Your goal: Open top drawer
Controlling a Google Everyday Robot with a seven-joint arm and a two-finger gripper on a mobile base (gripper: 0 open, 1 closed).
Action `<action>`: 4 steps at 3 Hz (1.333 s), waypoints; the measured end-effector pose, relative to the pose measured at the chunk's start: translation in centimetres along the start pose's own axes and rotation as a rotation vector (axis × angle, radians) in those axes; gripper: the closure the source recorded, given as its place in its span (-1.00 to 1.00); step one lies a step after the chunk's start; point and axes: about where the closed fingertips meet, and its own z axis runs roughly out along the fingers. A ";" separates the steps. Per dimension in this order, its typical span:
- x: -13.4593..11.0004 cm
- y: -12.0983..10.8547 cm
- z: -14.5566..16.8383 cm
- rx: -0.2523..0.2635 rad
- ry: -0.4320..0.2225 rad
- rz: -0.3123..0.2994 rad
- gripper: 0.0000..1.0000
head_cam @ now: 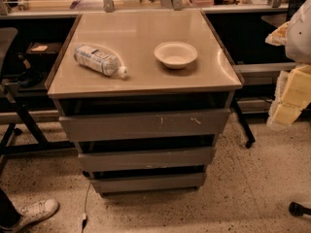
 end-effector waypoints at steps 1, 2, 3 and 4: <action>0.0 0.0 0.0 0.000 0.000 0.000 -1.00; -0.1 1.3 1.8 -0.023 -0.009 0.013 -1.00; -0.9 4.1 6.4 -0.084 -0.039 0.012 -1.00; -2.0 6.7 12.1 -0.155 -0.059 -0.003 -1.00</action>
Offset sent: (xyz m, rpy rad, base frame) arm -0.0183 0.0171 -0.0609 0.0495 0.0812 -0.0151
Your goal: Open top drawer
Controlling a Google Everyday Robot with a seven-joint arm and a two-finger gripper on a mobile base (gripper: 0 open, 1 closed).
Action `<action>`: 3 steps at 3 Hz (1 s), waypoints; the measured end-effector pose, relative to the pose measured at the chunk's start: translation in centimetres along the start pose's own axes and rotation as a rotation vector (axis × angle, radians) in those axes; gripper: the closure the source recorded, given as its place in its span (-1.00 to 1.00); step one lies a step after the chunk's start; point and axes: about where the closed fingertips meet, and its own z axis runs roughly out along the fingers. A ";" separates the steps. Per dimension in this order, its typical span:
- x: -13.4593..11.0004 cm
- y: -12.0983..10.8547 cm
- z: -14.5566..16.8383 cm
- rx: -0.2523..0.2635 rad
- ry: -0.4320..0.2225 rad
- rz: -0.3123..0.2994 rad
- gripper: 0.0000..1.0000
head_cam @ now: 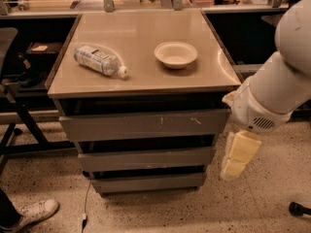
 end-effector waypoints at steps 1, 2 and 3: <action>-1.2 -0.2 5.1 -0.039 -0.016 -0.009 -1.00; -1.2 -0.3 5.5 -0.039 -0.020 -0.008 -1.00; -1.1 -0.6 6.9 -0.031 -0.039 0.026 -1.00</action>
Offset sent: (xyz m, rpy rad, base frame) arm 0.0106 0.0203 -0.0413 0.0201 0.0279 0.0183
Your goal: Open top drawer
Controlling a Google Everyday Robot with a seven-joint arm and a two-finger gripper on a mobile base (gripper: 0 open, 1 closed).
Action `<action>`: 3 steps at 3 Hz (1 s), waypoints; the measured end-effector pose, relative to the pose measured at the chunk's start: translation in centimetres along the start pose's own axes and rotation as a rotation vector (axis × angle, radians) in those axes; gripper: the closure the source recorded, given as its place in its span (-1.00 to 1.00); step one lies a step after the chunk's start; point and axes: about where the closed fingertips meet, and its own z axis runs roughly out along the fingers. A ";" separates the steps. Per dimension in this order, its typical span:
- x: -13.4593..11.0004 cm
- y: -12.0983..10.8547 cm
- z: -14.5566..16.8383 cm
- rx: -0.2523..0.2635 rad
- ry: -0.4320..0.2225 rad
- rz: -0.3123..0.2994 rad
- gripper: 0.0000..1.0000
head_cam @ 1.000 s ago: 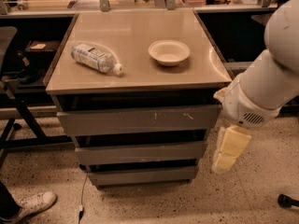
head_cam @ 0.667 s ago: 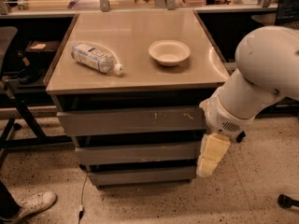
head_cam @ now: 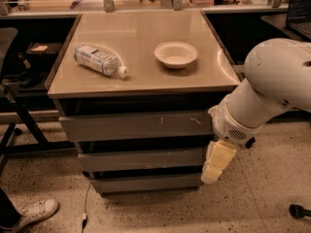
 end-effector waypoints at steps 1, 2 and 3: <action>-1.0 -2.2 2.9 0.024 -0.021 0.027 -1.00; -2.0 -4.9 5.2 0.055 -0.026 0.037 -1.00; -2.8 -7.0 7.1 0.066 -0.026 0.039 -1.00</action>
Offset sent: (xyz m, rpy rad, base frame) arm 0.1001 0.0300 -0.0621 0.0176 -0.0801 -0.0739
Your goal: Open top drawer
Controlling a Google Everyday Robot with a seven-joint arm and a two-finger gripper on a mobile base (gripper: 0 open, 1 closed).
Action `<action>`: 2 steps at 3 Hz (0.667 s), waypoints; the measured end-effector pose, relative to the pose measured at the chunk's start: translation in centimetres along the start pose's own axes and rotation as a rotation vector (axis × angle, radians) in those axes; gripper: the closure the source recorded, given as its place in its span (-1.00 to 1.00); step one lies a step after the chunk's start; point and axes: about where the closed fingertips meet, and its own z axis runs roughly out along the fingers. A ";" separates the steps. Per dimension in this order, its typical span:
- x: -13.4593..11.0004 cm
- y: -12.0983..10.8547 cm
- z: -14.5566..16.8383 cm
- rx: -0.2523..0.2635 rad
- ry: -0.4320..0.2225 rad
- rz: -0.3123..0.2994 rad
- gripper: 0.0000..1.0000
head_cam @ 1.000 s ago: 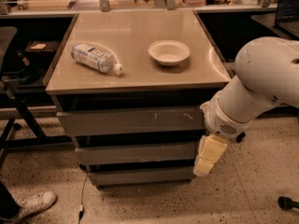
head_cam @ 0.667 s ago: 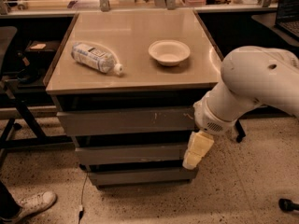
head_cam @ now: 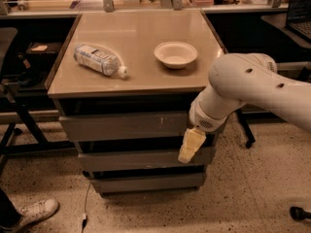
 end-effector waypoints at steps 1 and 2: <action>-0.5 -1.3 1.5 0.007 0.003 -0.007 -1.00; -0.8 -2.4 3.0 0.011 0.005 -0.009 -1.00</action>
Offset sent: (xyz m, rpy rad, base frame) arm 0.0501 0.0100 -0.0355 -0.0124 -0.0175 0.0010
